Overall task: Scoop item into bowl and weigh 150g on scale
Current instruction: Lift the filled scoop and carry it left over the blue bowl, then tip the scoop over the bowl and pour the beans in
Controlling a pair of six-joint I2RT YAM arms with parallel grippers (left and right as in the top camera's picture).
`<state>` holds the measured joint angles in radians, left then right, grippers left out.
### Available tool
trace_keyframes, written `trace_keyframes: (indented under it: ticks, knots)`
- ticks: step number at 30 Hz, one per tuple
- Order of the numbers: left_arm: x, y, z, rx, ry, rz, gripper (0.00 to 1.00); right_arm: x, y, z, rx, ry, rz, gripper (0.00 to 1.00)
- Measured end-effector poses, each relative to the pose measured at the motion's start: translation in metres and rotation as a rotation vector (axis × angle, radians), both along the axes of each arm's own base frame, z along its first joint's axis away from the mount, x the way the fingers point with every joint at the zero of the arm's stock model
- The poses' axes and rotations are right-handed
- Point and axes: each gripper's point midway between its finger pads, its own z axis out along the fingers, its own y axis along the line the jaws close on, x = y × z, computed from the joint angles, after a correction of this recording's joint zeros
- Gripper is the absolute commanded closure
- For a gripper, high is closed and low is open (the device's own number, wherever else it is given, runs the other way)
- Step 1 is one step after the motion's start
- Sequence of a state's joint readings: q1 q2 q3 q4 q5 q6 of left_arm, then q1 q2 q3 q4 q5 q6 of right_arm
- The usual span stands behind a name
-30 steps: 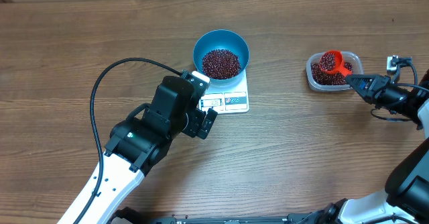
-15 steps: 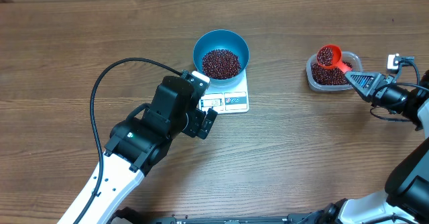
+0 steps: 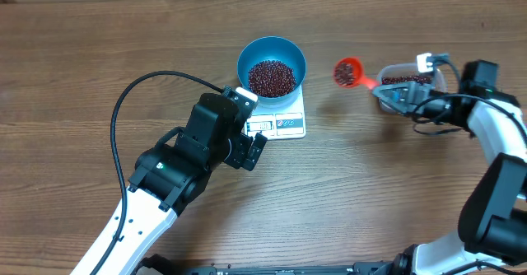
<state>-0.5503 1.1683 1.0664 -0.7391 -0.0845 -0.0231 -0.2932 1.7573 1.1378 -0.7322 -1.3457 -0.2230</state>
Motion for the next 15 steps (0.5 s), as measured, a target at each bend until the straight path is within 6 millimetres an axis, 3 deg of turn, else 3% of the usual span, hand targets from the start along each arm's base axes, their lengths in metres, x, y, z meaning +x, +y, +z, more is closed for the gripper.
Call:
trace_keyframes:
  ticks: [15]
  knots:
    - [0.000,0.000,0.000,0.002,-0.001,0.002,0.00,0.019,0.088,0.016,-0.017,-0.071,0.155,0.96]
